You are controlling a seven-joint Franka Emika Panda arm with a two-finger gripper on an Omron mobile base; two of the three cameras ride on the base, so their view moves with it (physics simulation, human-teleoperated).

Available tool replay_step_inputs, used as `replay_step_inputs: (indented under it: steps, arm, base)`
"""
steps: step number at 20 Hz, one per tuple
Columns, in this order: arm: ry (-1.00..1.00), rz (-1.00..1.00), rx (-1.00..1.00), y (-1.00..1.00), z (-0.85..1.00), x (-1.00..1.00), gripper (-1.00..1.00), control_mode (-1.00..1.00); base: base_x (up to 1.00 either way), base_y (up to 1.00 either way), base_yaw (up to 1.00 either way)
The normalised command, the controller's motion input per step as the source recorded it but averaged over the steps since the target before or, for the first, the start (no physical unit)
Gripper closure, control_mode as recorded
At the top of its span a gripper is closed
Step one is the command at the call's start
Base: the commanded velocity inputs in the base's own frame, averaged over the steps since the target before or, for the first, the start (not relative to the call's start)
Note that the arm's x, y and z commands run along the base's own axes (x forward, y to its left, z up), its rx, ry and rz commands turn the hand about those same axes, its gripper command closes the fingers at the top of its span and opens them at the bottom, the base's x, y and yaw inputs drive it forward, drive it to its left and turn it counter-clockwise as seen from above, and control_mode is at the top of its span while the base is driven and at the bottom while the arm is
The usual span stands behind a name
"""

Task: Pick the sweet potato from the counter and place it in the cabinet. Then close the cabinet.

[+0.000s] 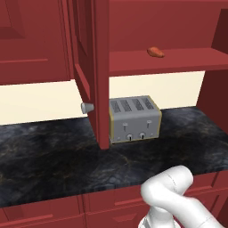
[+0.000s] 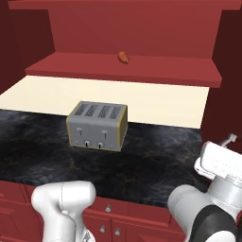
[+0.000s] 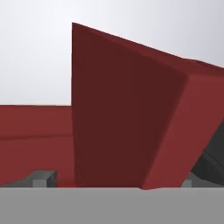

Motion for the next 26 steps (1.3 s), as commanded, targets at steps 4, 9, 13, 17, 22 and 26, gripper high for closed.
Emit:
replay_step_inputs:
  steps: [4, 9, 13, 17, 22, 26]
  arm:
    - [-0.18, 0.13, -0.29, 0.98, 1.0, 0.14, -1.0, -1.0]
    - [-0.16, 0.15, -0.32, 1.0, 1.0, 0.13, -1.0, -1.0]
    - [-0.19, 0.21, -0.33, 1.0, 1.0, 0.09, -1.0, -1.0]
    - [-0.32, 0.24, -0.3, 0.85, 1.0, 0.03, -1.0, -1.0]
    - [-0.36, 0.16, -0.29, 0.87, 1.0, 0.05, -1.0, -1.0]
    - [-0.47, 0.05, -0.35, 0.98, 1.0, 0.21, -1.0, -1.0]
  base:
    - [0.0, 0.0, 0.0]
    - [0.0, 0.0, 0.0]
    - [0.0, 0.0, 0.0]
    - [0.0, 0.0, 0.0]
    - [0.0, 0.0, 0.0]
    - [0.0, 0.0, 0.0]
